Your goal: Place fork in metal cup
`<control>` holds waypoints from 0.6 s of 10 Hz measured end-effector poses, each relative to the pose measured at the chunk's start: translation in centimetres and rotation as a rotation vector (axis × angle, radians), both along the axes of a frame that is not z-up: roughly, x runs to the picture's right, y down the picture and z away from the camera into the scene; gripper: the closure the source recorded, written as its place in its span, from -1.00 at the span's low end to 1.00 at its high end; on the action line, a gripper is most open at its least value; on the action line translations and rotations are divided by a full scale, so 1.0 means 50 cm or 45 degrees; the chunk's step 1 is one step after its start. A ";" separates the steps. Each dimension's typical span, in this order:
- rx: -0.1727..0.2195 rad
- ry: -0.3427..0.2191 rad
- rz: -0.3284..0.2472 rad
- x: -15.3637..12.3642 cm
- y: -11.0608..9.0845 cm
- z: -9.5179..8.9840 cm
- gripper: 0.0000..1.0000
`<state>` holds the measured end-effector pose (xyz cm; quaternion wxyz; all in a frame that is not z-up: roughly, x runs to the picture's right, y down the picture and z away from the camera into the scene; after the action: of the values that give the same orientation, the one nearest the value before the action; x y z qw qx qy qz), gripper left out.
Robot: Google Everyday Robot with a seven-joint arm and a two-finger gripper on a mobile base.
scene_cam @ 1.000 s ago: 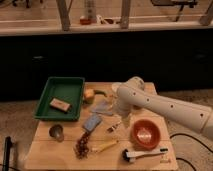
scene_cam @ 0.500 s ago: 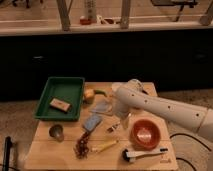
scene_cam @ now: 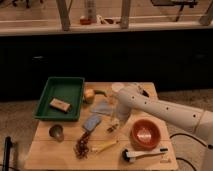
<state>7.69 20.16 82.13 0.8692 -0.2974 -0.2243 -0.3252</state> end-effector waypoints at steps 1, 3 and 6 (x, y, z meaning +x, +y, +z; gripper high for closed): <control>-0.007 0.009 0.010 0.010 0.004 0.006 -0.04; -0.029 0.026 0.024 0.029 0.015 0.018 -0.04; -0.053 0.034 0.031 0.037 0.026 0.040 -0.04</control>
<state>9.54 21.46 84.13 0.8696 -0.3169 -0.2229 -0.3060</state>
